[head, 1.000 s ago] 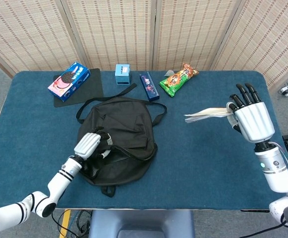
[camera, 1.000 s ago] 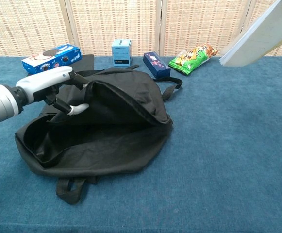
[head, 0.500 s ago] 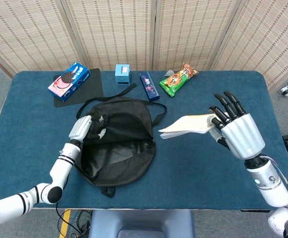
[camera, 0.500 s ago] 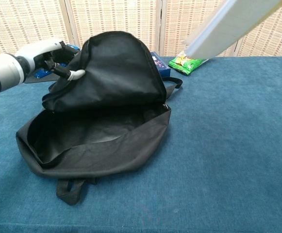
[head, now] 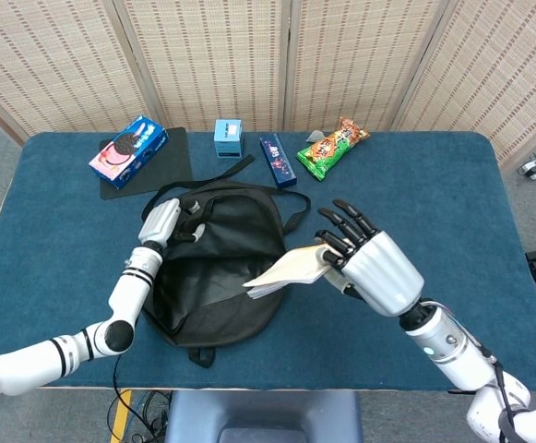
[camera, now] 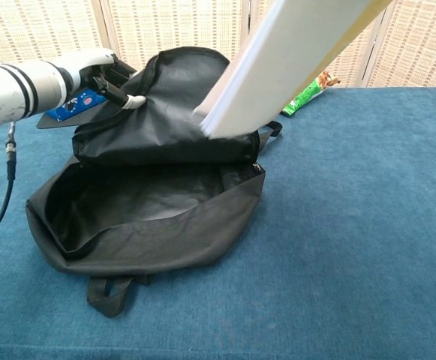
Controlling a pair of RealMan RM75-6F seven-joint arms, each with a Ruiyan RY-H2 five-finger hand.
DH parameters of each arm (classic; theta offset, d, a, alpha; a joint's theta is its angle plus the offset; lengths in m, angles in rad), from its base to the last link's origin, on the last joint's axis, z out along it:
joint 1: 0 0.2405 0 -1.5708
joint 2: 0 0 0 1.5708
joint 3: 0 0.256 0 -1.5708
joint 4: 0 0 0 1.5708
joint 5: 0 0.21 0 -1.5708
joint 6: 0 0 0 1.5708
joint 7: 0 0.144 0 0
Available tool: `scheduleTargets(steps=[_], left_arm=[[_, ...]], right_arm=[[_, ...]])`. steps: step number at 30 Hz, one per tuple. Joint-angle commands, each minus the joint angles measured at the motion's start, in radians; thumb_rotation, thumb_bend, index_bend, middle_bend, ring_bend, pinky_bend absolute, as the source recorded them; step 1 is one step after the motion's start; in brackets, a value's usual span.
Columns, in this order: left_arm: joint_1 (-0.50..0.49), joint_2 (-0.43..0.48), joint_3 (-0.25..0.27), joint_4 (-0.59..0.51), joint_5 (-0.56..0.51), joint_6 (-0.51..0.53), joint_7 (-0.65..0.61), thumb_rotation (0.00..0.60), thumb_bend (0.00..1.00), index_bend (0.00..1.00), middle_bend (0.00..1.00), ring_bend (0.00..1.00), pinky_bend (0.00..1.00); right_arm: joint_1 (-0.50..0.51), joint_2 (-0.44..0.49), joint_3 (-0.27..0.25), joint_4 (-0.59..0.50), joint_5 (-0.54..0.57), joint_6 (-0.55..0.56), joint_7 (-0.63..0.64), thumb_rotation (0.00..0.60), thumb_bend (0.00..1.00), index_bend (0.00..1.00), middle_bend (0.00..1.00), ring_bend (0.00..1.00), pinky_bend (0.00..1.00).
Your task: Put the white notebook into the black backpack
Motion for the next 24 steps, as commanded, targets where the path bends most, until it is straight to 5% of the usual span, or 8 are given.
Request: scheduleTargets(steps=[1,24], left_arm=[[-0.026,0.0,-0.005,0.016,-0.044,-0.007,0.034,0.6,0.54,0.79,0.46,0.34,0.12],[-0.088,0.079,0.003,-0.033,-0.218,-0.047,0.095,0.6,0.54,0.79,0.46,0.34,0.12]], right_arm=[[0.054,-0.092,-0.004,0.02,0.004,-0.068,-0.053,0.6,0.44,0.64,0.4,0.15,0.11],[0.247,-0.461,0.001,0.335,0.012,-0.21,-0.207,0.6,0.44,0.64,0.41,0.15,0.11]])
